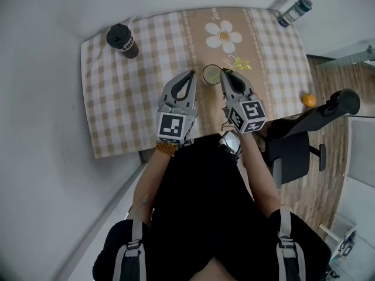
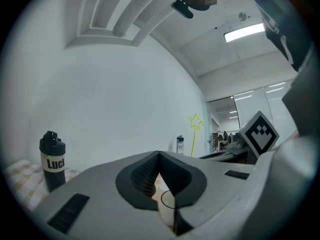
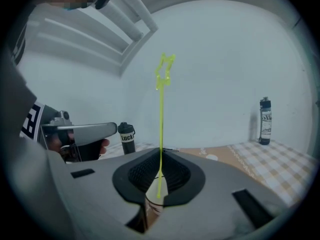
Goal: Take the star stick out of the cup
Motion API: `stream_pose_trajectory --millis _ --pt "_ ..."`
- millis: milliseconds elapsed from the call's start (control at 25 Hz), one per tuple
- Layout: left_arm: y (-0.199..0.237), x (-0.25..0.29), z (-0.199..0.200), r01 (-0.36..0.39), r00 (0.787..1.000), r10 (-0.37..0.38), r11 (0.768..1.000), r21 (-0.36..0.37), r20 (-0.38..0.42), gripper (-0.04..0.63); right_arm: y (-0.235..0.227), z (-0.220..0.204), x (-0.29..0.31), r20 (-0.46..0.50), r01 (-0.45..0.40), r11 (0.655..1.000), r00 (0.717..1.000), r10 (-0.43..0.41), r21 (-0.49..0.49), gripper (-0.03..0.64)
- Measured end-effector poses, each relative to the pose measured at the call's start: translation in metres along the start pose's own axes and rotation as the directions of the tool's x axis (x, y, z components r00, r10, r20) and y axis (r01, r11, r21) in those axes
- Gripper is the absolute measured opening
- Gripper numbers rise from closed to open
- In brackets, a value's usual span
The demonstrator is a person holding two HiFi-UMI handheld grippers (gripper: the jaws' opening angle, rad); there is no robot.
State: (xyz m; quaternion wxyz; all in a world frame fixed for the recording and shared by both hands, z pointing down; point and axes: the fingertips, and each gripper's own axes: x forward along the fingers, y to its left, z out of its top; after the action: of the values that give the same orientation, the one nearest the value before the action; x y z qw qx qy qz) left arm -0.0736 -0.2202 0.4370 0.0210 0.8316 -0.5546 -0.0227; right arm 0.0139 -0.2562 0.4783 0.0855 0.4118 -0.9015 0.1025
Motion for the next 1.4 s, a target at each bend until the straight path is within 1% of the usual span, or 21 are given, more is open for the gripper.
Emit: stream_pose_trajectory --millis 200,440,760,1000,1160,1400 --pt "-0.001 -0.003 0.006 0.004 1.0 -0.005 1.0 0.01 0.012 0.005 0.006 0.01 -0.004 0.018 0.005 1.0 1.0 -0.004 -0.03 0.012" --pt "-0.004 -0.004 0.007 0.011 1.0 -0.011 1.0 0.016 0.014 0.005 0.01 0.018 -0.004 0.031 0.006 0.999 0.999 -0.005 -0.044 0.012" --pt "-0.005 -0.004 0.006 0.009 1.0 -0.01 1.0 0.014 0.019 0.005 0.009 0.017 -0.007 0.025 0.009 0.998 1.0 -0.007 -0.06 0.012" --pt "-0.008 -0.002 0.007 0.012 1.0 -0.013 1.0 0.016 0.022 0.005 0.007 0.017 -0.01 0.025 0.013 0.998 1.0 -0.012 -0.063 0.012" --pt "-0.009 -0.003 0.007 0.01 1.0 -0.011 0.999 0.038 0.022 0.005 0.009 0.019 -0.01 0.03 0.01 0.998 1.0 -0.008 -0.06 0.012" --pt "-0.012 -0.003 0.008 0.012 1.0 -0.013 0.999 0.037 0.023 0.005 0.009 0.018 -0.012 0.03 0.012 0.998 0.999 -0.01 -0.056 0.014"
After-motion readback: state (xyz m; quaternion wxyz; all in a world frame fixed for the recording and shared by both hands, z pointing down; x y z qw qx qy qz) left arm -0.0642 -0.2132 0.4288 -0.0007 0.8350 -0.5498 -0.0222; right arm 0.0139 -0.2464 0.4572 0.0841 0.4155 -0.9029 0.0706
